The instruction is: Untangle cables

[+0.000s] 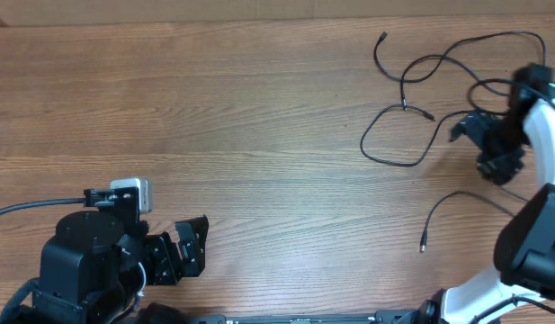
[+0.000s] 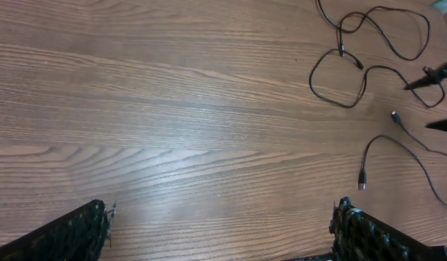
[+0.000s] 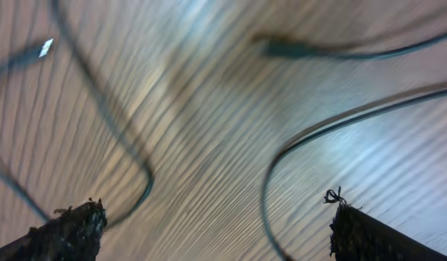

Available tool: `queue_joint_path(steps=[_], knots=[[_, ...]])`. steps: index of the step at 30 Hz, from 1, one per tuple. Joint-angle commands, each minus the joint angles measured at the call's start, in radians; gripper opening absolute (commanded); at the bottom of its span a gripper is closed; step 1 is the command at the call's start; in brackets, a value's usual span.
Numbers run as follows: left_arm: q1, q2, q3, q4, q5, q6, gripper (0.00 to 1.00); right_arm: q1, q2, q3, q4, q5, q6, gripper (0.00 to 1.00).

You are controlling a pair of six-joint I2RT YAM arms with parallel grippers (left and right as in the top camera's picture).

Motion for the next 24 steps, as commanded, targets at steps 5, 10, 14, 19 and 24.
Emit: queue_joint_path(steps=[5, 10, 14, 19, 24], knots=[[-0.006, 0.002, 0.002, 0.001, -0.014, 0.008, 0.99, -0.185, 0.007, 0.016, 0.016, 0.032, 0.096, 1.0], [-0.007, 0.002, 0.002, 0.001, -0.014, 0.008, 0.99, -0.251, 0.014, 0.016, 0.025, 0.089, 0.111, 1.0], [-0.006, 0.002, 0.002, 0.001, -0.014, 0.008, 1.0, -0.27, 0.025, 0.016, 0.036, 0.099, 0.114, 1.0], [-0.006, 0.002, 0.002, 0.001, -0.014, 0.008, 0.99, -0.27, 0.036, 0.014, 0.061, 0.146, 0.115, 1.0], [-0.006, 0.002, 0.002, 0.001, -0.014, 0.008, 1.0, -0.27, 0.058, -0.004, 0.102, 0.152, 0.115, 0.99]])
